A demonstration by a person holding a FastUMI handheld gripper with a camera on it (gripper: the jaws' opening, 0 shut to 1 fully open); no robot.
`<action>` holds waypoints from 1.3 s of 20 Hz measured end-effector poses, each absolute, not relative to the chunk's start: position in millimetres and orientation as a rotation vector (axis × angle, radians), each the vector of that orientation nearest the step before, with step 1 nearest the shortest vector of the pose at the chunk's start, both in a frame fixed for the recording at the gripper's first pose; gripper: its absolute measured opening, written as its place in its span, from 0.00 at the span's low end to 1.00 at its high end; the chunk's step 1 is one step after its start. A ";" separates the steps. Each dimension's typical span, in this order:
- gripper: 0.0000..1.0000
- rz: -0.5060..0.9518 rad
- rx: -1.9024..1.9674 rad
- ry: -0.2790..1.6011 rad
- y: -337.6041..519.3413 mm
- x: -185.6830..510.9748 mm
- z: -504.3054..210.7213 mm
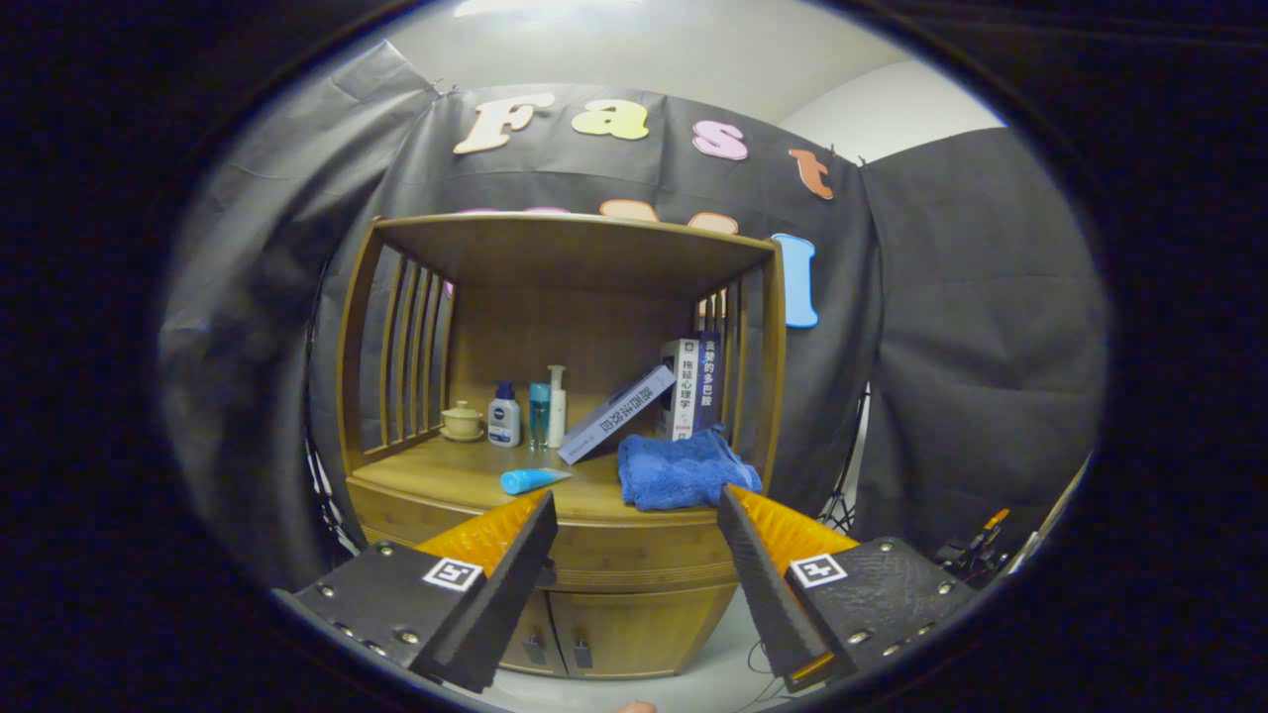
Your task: Pull open the drawer, take out the items inside it, and place them on the countertop above the cabinet.
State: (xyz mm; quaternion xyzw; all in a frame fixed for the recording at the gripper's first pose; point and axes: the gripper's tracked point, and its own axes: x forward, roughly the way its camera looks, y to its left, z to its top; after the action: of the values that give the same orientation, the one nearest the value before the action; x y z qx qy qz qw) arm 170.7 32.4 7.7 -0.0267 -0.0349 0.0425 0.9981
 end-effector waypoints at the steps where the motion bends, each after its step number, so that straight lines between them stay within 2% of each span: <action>1: 0.97 0.085 -0.053 -0.068 32.5 170.3 7.0; 26: 0.97 0.093 -0.042 -0.032 25.2 176.8 -8.0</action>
State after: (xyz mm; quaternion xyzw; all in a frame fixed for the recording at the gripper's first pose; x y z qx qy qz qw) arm 176.8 25.2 -8.0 -0.0212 -0.0159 0.0466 0.9986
